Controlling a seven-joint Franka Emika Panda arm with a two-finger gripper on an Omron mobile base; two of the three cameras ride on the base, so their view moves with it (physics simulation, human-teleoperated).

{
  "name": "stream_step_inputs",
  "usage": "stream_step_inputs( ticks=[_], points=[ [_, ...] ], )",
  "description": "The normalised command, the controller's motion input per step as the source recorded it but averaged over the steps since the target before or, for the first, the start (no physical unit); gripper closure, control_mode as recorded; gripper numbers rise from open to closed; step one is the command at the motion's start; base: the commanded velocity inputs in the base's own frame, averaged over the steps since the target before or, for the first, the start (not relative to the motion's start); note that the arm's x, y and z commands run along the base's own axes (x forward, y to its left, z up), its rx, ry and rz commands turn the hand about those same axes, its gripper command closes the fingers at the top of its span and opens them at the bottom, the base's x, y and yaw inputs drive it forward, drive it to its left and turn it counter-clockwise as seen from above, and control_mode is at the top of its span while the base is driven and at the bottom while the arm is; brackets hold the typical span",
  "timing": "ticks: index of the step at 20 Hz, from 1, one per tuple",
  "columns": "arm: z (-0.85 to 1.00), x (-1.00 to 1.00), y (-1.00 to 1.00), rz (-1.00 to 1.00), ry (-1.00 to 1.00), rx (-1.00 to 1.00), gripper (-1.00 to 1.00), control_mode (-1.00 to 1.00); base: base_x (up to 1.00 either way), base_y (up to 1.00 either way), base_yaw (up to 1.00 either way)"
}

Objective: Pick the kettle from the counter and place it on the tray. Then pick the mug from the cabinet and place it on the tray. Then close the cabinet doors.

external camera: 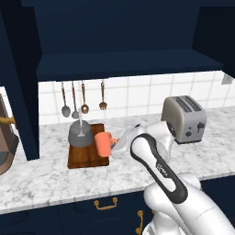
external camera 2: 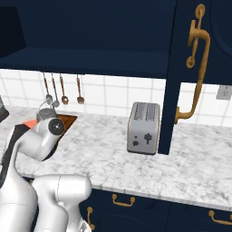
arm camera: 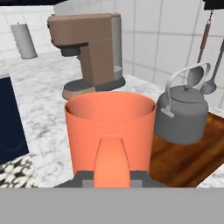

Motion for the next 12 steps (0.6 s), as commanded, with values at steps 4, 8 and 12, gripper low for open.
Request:
stream_step_inputs(
  ticks=[4, 8, 12],
  points=[
    [-0.28, 0.57, 0.01, 0.09, 0.05, 0.0, 1.0, -1.0, 0.0, 0.0, 0.0],
    [-0.32, 0.36, 0.03, 0.19, 0.14, 0.01, 1.0, -1.0, 0.0, 0.0, 0.0],
    [-0.37, 0.27, 0.19, 0.19, 0.02, 0.01, 1.0, -1.0, 0.0, 0.0, 0.0]
  ],
)
